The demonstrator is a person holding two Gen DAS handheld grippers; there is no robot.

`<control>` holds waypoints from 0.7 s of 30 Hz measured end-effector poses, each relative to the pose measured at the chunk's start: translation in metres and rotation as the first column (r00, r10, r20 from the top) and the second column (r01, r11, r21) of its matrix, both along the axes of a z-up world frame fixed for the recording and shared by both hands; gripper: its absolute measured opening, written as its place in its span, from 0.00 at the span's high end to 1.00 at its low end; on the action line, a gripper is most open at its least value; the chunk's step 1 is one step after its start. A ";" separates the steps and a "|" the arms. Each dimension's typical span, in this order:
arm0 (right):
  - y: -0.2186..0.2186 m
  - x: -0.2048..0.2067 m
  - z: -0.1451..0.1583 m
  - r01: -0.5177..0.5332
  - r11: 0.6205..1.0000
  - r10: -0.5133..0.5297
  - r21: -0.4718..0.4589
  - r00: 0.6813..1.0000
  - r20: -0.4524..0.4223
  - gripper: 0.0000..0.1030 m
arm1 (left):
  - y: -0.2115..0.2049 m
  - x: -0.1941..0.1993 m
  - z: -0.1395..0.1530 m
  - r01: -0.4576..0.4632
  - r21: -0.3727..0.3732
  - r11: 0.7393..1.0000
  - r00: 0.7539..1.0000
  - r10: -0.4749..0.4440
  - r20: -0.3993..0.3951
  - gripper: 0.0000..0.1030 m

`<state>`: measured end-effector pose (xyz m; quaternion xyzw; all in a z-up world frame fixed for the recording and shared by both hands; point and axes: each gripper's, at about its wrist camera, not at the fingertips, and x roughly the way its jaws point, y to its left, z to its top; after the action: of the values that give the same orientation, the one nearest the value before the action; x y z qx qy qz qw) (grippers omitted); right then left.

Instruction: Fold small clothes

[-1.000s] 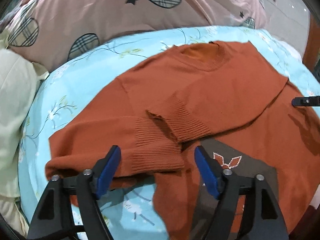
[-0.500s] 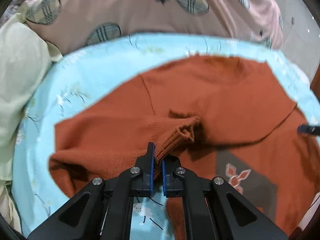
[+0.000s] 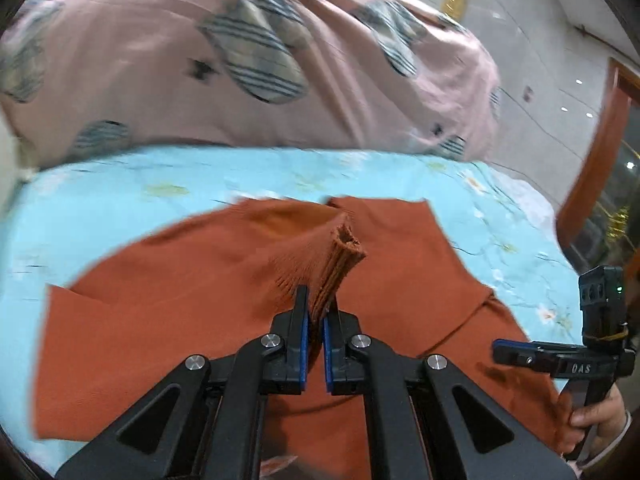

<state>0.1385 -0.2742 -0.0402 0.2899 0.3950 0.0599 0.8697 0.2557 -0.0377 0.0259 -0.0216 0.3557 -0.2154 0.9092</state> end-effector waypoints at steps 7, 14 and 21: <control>-0.018 0.012 0.003 0.030 0.999 -0.030 0.022 0.999 0.013 0.53 | -0.082 0.030 -0.074 0.064 0.060 0.996 0.992 -0.057 -0.115 0.95; -0.003 0.045 0.000 -0.025 0.999 0.025 0.036 1.000 0.013 0.53 | -0.051 -0.007 -0.079 0.038 0.045 0.998 0.988 -0.031 -0.153 0.52; 0.021 0.087 -0.020 -0.075 0.997 0.076 0.026 0.996 -0.042 0.53 | 0.043 -0.053 -0.069 -0.191 0.136 0.972 0.972 0.206 -0.115 0.48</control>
<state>0.2259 -0.2533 -0.0603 0.2867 0.4237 0.0912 0.8544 0.2025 0.0057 -0.0432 -0.0145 0.4219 -0.0989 0.9011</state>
